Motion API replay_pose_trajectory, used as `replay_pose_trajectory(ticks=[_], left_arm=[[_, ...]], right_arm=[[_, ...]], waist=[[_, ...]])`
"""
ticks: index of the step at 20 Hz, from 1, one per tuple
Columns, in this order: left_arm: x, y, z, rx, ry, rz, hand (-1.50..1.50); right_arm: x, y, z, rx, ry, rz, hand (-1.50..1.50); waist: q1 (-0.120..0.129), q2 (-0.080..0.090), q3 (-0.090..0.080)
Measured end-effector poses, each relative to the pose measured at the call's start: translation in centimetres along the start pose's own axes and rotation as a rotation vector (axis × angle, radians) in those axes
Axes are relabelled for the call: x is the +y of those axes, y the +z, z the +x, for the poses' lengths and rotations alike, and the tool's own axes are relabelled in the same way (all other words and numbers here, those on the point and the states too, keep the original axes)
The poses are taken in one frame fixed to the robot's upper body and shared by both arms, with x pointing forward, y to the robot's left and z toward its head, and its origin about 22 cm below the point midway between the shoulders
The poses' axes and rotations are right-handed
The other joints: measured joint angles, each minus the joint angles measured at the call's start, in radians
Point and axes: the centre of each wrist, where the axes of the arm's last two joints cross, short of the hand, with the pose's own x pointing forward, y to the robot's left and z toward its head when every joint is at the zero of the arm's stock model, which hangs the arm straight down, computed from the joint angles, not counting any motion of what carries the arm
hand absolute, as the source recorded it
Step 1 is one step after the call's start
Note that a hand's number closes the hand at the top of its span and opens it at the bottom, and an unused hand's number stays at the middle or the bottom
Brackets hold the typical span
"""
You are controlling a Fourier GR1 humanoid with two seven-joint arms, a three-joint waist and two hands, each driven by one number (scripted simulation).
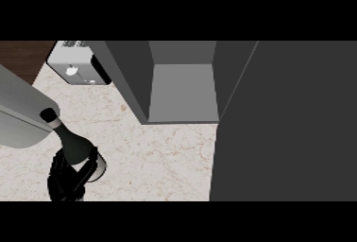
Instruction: Pick up the wine, place it into the cabinet and close the cabinet
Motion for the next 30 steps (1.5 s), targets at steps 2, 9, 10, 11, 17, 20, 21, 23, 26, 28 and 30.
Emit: replay_pose_trajectory(ticks=[2, 9, 10, 11, 17, 20, 21, 23, 26, 28, 30], left_arm=[[-0.8, -0.4, 0.1, -0.015, -0.021, -0.004, 1.50], [-0.7, -0.2, 0.4, -0.037, -0.017, -0.233, 1.50], [-0.5, 0.0, 0.4, -0.028, -0.012, -0.303, 1.50], [-0.3, 0.1, 0.5, -0.025, -0.005, -0.363, 1.50], [-1.0, -0.2, 1.6, -0.060, 0.064, -0.580, 1.50], [-2.4, 0.5, 2.6, -0.070, 0.097, -0.649, 1.50], [-2.9, 1.0, 3.1, -0.073, 0.103, -0.667, 1.50], [-4.0, 1.5, 3.8, -0.076, 0.108, -0.699, 1.50], [-6.6, 2.0, 5.1, -0.073, 0.112, -0.741, 1.50], [-8.1, 2.9, 6.1, -0.078, 0.108, -0.760, 1.50], [-9.6, 3.8, 6.9, -0.085, 0.101, -0.771, 1.50]], right_arm=[[-0.2, 0.0, -0.1, -0.003, 0.009, -0.004, -1.50], [0.0, -0.1, -0.3, -0.017, -0.001, 0.002, -1.50], [0.1, -0.2, -0.4, -0.019, -0.006, 0.007, -1.50], [0.1, -0.2, -0.4, -0.019, -0.008, 0.007, -1.50], [-0.1, 0.0, -0.4, -0.019, 0.001, 0.002, -1.50], [-0.1, 0.1, -0.4, -0.010, 0.003, -0.004, -1.50], [-0.4, 0.0, -0.4, -0.016, 0.015, -0.012, -1.50], [-0.5, 0.2, -0.4, -0.008, 0.021, -0.009, -1.50], [-0.8, 0.2, -0.5, -0.016, 0.035, -0.012, -1.50], [-0.9, 0.2, -0.4, -0.016, 0.034, -0.019, -1.50], [-0.9, 0.1, -0.4, -0.015, 0.032, -0.016, -1.50]], waist=[[0.001, 0.001, 0.000], [-0.002, -0.002, -0.001], [-0.003, -0.002, -0.001], [-0.003, -0.003, -0.001], [0.000, -0.002, -0.001], [0.004, -0.003, 0.000], [0.007, -0.002, 0.000], [0.006, -0.003, 0.000], [0.005, -0.002, 0.001], [0.007, -0.002, 0.001], [0.008, -0.001, 0.001]])
